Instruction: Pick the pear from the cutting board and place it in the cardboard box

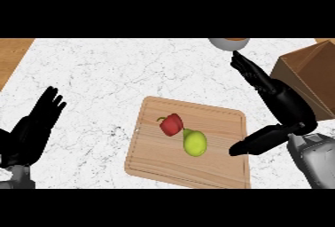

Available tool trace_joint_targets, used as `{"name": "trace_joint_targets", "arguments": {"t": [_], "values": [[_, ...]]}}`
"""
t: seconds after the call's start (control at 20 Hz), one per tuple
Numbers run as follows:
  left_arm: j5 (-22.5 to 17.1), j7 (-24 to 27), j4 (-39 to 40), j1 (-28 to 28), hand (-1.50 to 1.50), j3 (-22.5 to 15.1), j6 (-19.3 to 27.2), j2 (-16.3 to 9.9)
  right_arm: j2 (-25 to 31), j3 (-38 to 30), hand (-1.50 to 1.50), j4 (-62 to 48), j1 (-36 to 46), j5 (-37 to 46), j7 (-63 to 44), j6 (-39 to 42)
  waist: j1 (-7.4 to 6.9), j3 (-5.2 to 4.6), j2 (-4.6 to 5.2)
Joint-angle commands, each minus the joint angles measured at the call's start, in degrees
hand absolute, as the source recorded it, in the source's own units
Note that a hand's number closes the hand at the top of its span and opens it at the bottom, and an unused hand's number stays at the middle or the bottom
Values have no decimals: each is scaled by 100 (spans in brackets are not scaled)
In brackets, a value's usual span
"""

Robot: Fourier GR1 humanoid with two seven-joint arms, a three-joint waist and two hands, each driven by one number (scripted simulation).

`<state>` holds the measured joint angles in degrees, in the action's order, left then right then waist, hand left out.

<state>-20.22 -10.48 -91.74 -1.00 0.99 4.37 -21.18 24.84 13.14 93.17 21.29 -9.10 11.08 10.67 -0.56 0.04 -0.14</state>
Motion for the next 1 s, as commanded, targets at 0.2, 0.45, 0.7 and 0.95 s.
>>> {"name": "trace_joint_targets", "arguments": {"t": [0.2,0.45,0.7,0.95], "values": [[-37,-329,-257,-64,0,-31,15,-57,1366,981,-150,468,905,1580,-1374,940,-38,-24,-25],[-119,-124,-160,-23,0,167,-204,-156,1367,1498,-150,642,1690,1815,-2582,1746,-60,-21,4],[-112,-214,-64,-183,0,215,-275,-169,517,2092,-150,551,2099,1817,-4061,2297,-4,-14,10],[50,-393,-185,-237,0,93,13,114,-219,2232,-150,236,2027,1573,-4964,2696,17,-8,7]]}}
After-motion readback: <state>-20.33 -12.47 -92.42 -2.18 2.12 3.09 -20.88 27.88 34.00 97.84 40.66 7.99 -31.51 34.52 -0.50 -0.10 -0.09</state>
